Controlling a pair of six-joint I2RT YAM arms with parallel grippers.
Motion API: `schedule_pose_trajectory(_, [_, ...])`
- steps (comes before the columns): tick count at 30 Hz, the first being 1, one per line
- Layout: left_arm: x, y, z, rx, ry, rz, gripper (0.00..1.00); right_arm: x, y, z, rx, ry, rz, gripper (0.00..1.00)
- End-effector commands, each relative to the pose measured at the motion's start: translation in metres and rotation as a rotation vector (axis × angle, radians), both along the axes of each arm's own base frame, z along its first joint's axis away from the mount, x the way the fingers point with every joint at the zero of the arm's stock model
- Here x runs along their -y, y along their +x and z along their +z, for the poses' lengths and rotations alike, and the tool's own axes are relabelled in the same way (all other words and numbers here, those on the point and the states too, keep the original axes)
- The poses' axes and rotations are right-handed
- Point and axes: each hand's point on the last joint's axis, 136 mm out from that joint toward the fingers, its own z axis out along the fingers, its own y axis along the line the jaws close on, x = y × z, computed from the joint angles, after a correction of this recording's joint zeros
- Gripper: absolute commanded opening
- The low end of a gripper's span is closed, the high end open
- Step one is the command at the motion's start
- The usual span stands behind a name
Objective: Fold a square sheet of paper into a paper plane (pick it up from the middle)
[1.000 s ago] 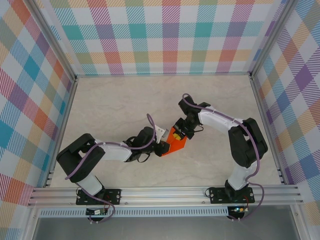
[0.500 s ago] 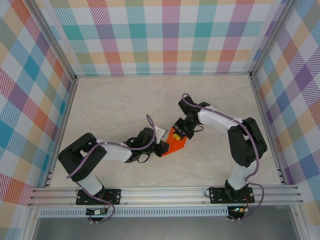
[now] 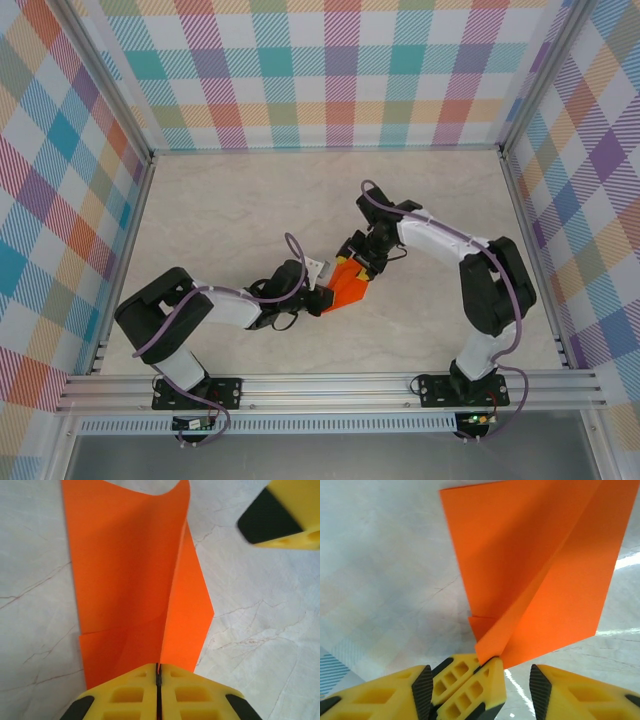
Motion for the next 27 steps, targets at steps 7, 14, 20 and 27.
schedule_pose_trajectory(7, [0.005,0.004,0.017,-0.083,-0.106,0.112,0.11,0.012,-0.005,0.028,0.237,0.060,0.104,0.70])
schedule_pose_trajectory(14, [0.016,0.003,0.016,-0.199,-0.149,0.124,0.12,0.012,-0.013,0.013,0.278,0.096,0.131,0.70])
schedule_pose_trajectory(20, [0.020,0.002,0.009,-0.328,-0.184,0.159,0.13,0.009,-0.015,0.001,0.339,0.150,0.142,0.65])
schedule_pose_trajectory(27, [0.021,0.005,0.009,-0.377,-0.224,0.192,0.13,0.010,-0.019,-0.018,0.325,0.153,0.138,0.56])
